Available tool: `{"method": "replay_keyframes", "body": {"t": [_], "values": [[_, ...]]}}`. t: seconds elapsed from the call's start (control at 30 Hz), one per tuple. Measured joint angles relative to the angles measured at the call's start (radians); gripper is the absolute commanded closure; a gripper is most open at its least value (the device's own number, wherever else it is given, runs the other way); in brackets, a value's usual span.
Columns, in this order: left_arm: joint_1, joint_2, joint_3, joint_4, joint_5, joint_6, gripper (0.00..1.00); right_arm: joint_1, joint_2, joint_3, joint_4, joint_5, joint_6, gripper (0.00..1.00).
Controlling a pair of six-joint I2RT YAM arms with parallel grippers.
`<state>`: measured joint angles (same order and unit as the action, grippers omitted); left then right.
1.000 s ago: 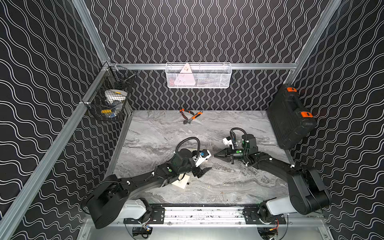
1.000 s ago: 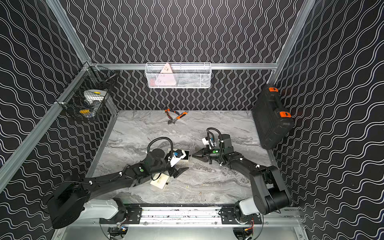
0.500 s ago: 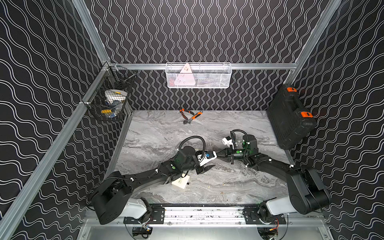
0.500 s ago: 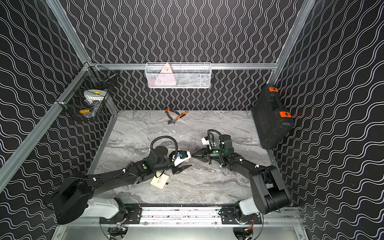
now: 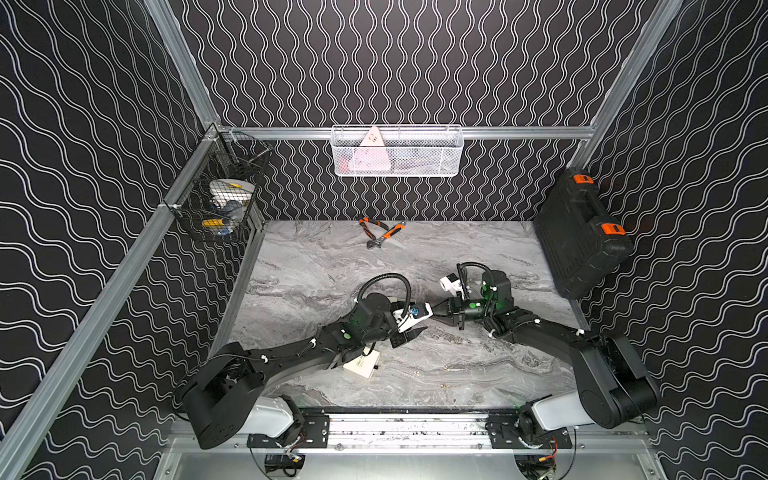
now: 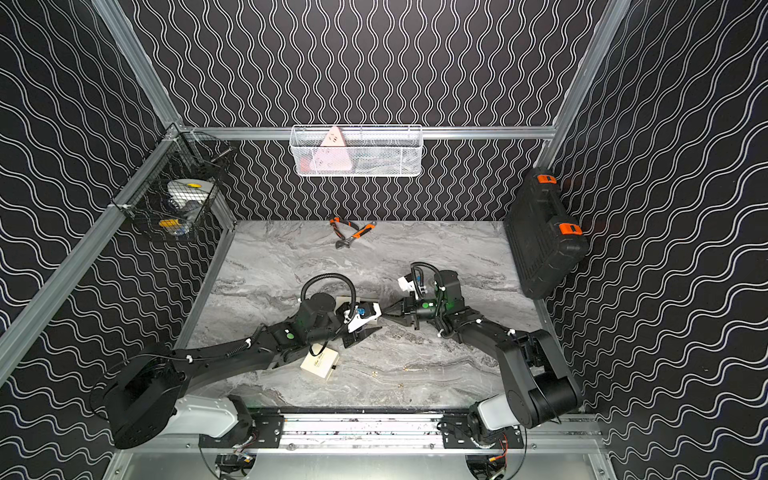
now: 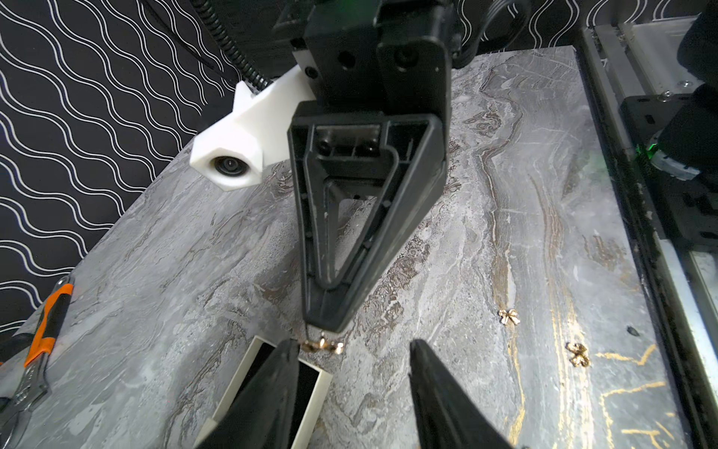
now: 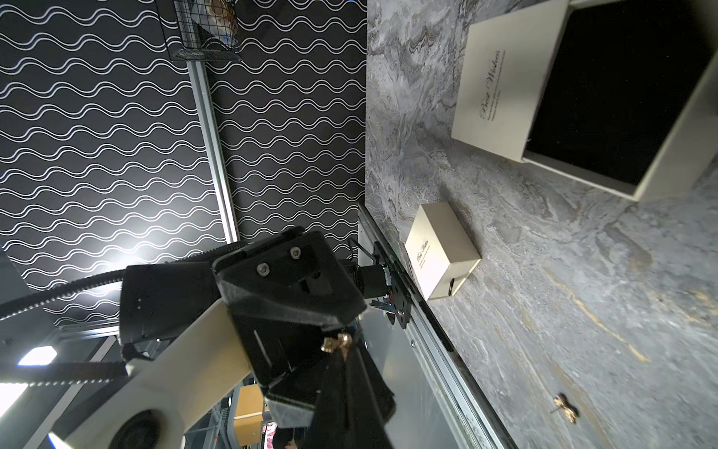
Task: Place the earrings into the drawer-style jewelry box
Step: Pick up the earring from the center of the board.
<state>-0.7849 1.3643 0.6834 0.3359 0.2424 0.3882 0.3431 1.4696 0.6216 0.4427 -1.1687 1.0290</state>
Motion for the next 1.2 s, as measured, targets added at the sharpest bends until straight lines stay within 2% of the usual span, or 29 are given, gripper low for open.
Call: {"method": "replay_keyframes", "body": {"t": [0.13, 0.43, 0.7, 1.2], "values": [[0.0, -0.002, 0.0, -0.001, -0.002, 0.003, 0.58, 0.002, 0.002, 0.0, 0.0, 0.0, 0.0, 1.0], [0.0, -0.001, 0.0, -0.005, -0.016, 0.006, 0.58, 0.013, 0.014, 0.001, 0.003, -0.002, 0.0, 1.0], [0.0, 0.005, 0.004, -0.016, -0.037, 0.006, 0.72, 0.019, 0.022, 0.001, 0.003, -0.003, 0.003, 1.0], [0.0, 0.021, 0.025, -0.045, -0.04, 0.005, 0.79, 0.021, 0.027, 0.0, 0.005, 0.001, 0.003, 1.0]]}}
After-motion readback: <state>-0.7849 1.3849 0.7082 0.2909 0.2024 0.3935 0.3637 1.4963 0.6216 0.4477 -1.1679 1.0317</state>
